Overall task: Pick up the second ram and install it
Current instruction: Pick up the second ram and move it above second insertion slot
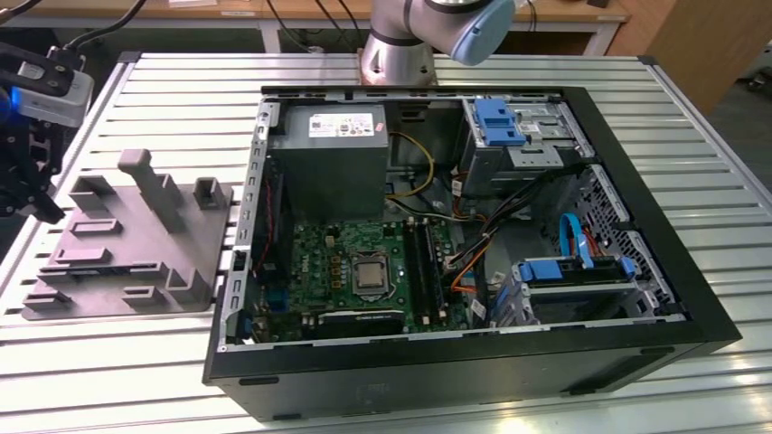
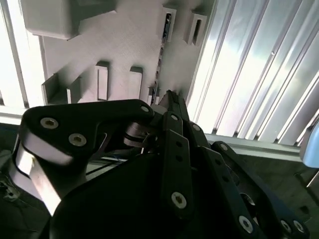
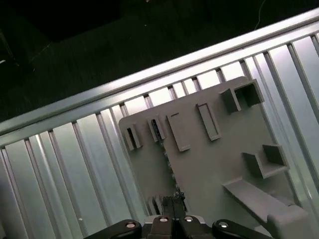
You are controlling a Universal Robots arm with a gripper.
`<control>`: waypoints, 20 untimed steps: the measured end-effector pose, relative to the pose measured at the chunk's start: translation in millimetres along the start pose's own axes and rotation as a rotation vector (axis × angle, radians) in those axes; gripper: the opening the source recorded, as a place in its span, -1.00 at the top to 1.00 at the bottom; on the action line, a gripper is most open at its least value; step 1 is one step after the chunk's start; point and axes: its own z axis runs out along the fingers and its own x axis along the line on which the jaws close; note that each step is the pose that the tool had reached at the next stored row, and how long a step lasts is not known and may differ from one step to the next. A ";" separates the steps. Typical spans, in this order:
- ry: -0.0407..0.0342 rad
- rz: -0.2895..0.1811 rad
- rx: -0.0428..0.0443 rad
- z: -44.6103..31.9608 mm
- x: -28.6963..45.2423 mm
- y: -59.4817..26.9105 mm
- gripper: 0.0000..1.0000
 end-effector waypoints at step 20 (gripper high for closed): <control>0.0027 -0.203 0.0194 3.7 0.0 0.1 0.80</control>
